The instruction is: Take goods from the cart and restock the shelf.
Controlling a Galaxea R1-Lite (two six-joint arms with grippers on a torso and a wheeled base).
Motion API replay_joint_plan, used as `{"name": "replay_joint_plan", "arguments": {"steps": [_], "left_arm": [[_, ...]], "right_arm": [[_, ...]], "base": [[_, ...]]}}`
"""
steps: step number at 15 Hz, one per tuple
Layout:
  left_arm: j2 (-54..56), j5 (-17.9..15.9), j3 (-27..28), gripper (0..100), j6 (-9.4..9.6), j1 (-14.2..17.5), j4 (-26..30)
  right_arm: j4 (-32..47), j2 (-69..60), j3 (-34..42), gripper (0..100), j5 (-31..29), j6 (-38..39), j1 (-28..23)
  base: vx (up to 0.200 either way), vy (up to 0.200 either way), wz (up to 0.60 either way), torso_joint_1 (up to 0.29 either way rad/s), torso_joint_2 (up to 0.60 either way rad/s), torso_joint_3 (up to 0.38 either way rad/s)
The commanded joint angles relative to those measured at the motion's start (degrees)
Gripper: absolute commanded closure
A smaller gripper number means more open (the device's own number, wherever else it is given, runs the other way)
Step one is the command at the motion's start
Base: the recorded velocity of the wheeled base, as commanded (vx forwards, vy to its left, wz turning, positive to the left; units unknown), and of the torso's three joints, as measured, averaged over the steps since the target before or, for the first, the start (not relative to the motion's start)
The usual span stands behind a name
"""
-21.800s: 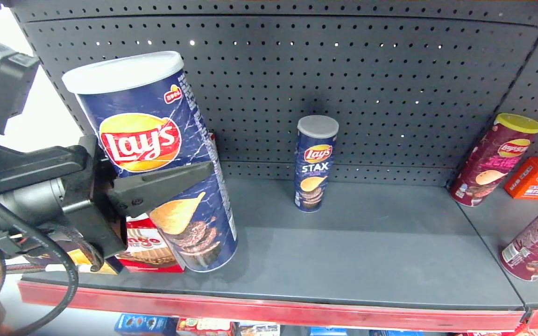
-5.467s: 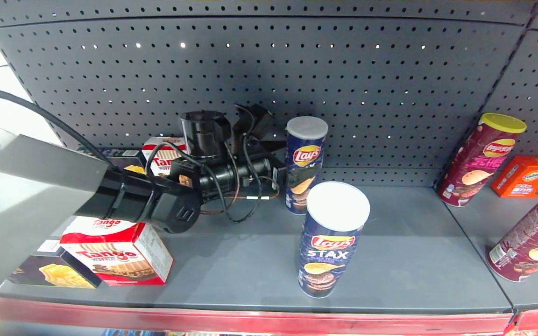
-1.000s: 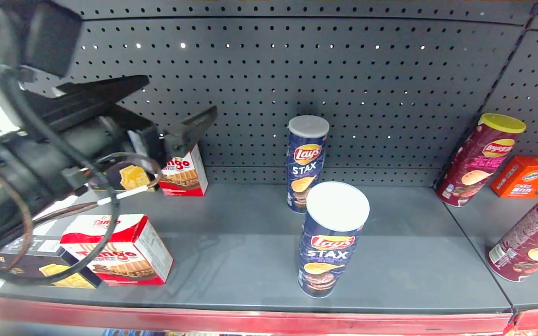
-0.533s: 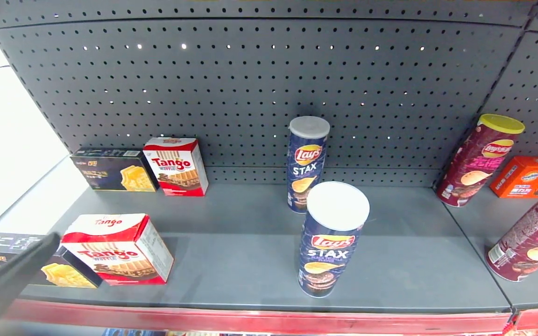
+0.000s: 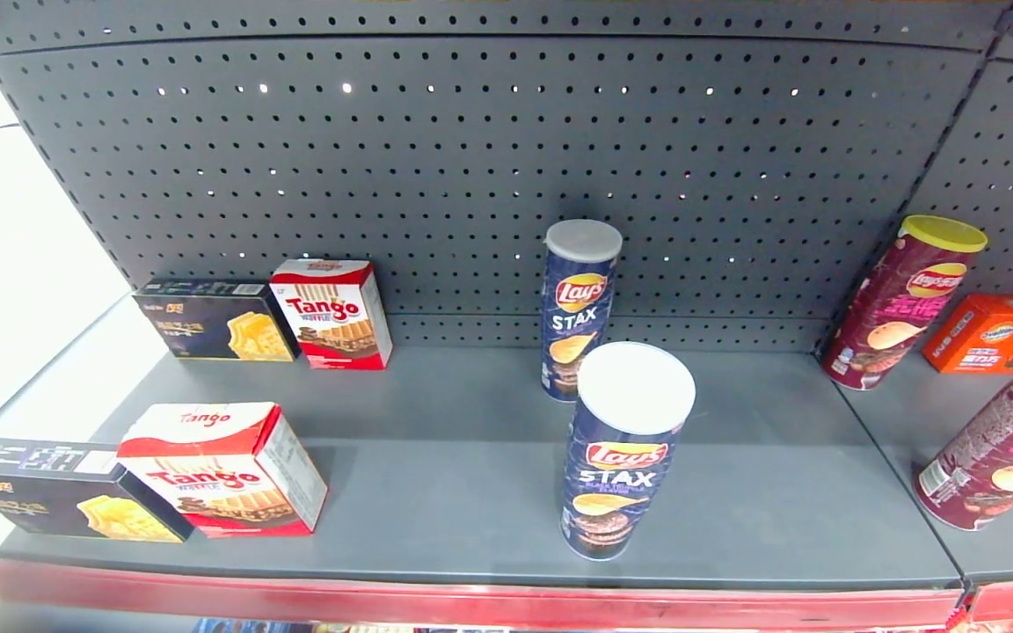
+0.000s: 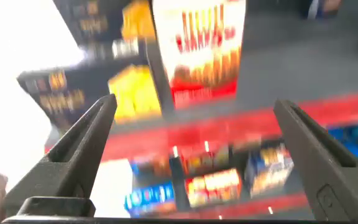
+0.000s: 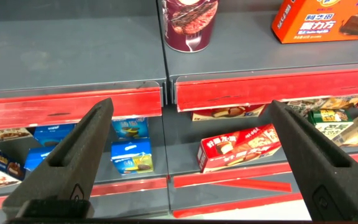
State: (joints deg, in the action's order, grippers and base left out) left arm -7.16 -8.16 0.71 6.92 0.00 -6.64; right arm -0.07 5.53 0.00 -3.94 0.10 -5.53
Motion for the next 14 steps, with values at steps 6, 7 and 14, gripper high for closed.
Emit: {"name": "replay_joint_plan", "arguments": {"steps": [6,7,14], "left_arm": [[7.16,-0.46,-0.71,0,-4.20,-0.26,3.04],[7.16,2.27,-0.71,0,-4.38,-0.09,3.57],[7.16,9.74,-0.36,0,-4.20,-0.18,7.61]], "right_arm": [[-0.01,0.09,0.00,0,-0.02,0.08,0.00],[-0.01,0.09,0.00,0,-0.02,-0.01,0.00],[-0.01,0.09,0.00,0,1.39,-0.10,0.09]], "base": [[0.000,0.000,0.00,0.000,0.00,0.000],[0.000,0.000,0.00,0.000,0.00,0.000],[0.000,0.000,0.00,0.000,0.00,0.000]]}}
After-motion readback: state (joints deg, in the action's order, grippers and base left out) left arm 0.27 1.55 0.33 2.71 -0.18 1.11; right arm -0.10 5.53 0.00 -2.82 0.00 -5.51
